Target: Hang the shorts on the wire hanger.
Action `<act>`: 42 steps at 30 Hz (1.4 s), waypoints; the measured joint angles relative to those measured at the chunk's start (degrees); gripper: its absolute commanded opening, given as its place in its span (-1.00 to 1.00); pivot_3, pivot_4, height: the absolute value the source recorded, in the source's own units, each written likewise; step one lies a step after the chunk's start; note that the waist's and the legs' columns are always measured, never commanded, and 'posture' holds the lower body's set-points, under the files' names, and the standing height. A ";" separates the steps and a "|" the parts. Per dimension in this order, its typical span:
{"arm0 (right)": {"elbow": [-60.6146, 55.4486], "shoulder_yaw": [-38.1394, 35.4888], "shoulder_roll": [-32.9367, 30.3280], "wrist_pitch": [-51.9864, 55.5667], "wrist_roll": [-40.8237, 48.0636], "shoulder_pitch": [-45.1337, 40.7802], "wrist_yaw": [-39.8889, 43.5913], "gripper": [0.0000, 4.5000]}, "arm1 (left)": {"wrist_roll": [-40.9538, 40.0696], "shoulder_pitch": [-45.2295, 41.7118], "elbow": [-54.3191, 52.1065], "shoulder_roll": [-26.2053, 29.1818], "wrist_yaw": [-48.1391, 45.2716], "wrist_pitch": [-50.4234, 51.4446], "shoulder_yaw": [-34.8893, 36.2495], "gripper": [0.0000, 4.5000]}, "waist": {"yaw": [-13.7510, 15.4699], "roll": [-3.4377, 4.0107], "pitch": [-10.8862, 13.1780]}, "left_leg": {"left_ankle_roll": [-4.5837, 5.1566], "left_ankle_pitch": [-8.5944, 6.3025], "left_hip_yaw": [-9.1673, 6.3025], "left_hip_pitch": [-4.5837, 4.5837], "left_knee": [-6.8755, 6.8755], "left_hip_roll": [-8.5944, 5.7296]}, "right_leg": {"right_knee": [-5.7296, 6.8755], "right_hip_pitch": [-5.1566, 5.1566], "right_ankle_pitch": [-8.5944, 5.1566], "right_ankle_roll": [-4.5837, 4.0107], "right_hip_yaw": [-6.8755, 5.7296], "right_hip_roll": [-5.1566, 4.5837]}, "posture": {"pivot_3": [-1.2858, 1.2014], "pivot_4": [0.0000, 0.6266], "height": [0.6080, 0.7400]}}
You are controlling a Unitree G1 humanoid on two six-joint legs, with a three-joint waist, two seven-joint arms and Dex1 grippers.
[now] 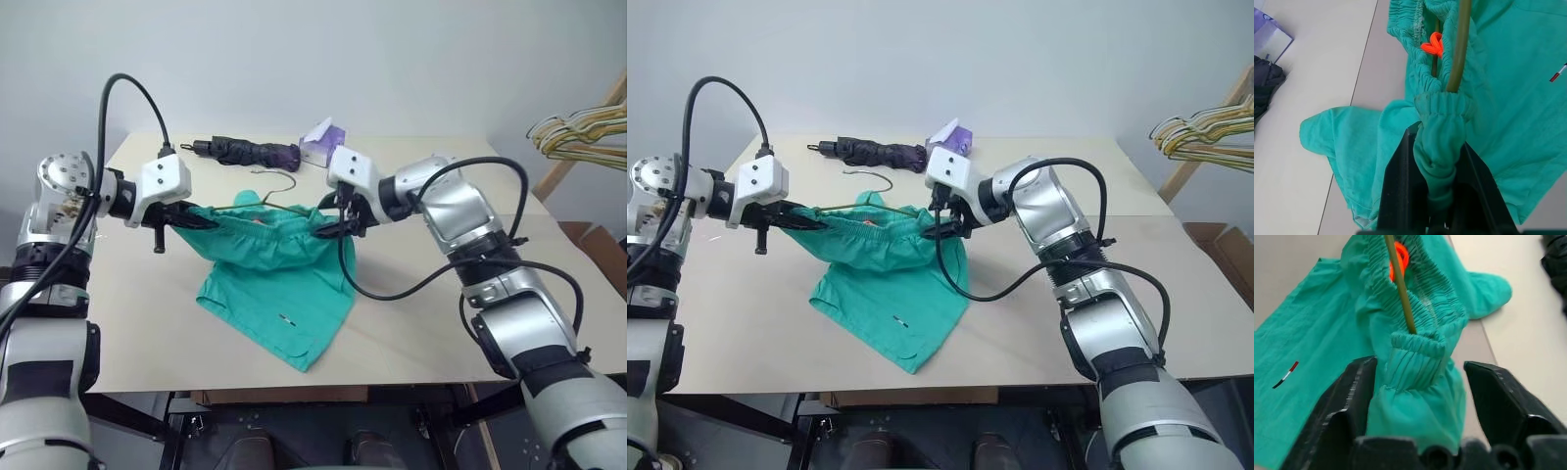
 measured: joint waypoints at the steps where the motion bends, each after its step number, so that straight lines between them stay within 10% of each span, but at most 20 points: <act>1: 0.42 0.30 0.11 -0.50 -0.42 0.00 0.16 -0.12 | 0.01 0.00 -0.06 0.00 0.00 0.04 0.00 -0.97 | 0.07 0.00 0.00 | 0.00 0.00 0.00 0.00 0.00 0.00 | 0.00 -0.01 0.00 0.00 0.00 0.00 | 0.14 -1.00 1.00; 8: 1.09 0.68 0.11 -2.77 -1.94 0.09 0.14 -1.00 | 0.04 -0.02 -0.19 0.02 0.20 0.05 0.00 -0.97 | 0.30 0.00 0.00 | 0.00 0.00 0.00 0.00 0.00 0.00 | 0.01 0.00 0.00 0.00 0.00 0.00 | 0.14 -1.00 1.00; 13: 0.90 0.64 -0.10 -4.86 -2.67 0.89 -0.19 -1.00 | -0.15 -0.32 0.54 -0.55 0.96 -0.34 0.40 -0.97 | 0.32 0.00 0.00 | 0.00 0.00 0.00 0.01 0.00 0.00 | 0.00 0.00 0.00 0.00 0.00 0.00 | 0.13 -1.00 1.00; 27: -7.59 -3.49 -3.14 4.45 -0.85 6.60 -4.32 -1.00 | -4.09 -3.49 5.24 -2.31 3.83 -0.50 4.45 0.93 | 0.23 0.00 0.00 | -0.02 0.01 0.00 -0.01 0.01 0.00 | -0.02 0.00 0.00 0.00 -0.01 0.00 | 0.09 -1.00 1.00; 36: -16.02 -12.41 -6.27 23.54 2.94 13.43 -13.26 -1.00 | -11.92 -4.65 5.02 -4.04 11.01 1.09 14.93 0.97 | -0.02 0.00 0.00 | -0.02 0.01 0.00 -0.03 0.04 0.00 | -0.01 0.01 0.00 0.00 -0.01 -0.03 | 0.05 -1.00 1.00; 42: -26.61 -23.95 -10.27 47.27 4.04 17.82 -23.74 -1.00 | -16.30 9.40 -11.32 -4.90 11.18 8.97 15.73 0.97 | -0.99 0.05 -0.03 | -0.02 0.01 0.02 -0.01 0.04 0.00 | 0.02 0.01 0.00 -0.01 0.02 -0.04 | 0.02 -1.00 1.00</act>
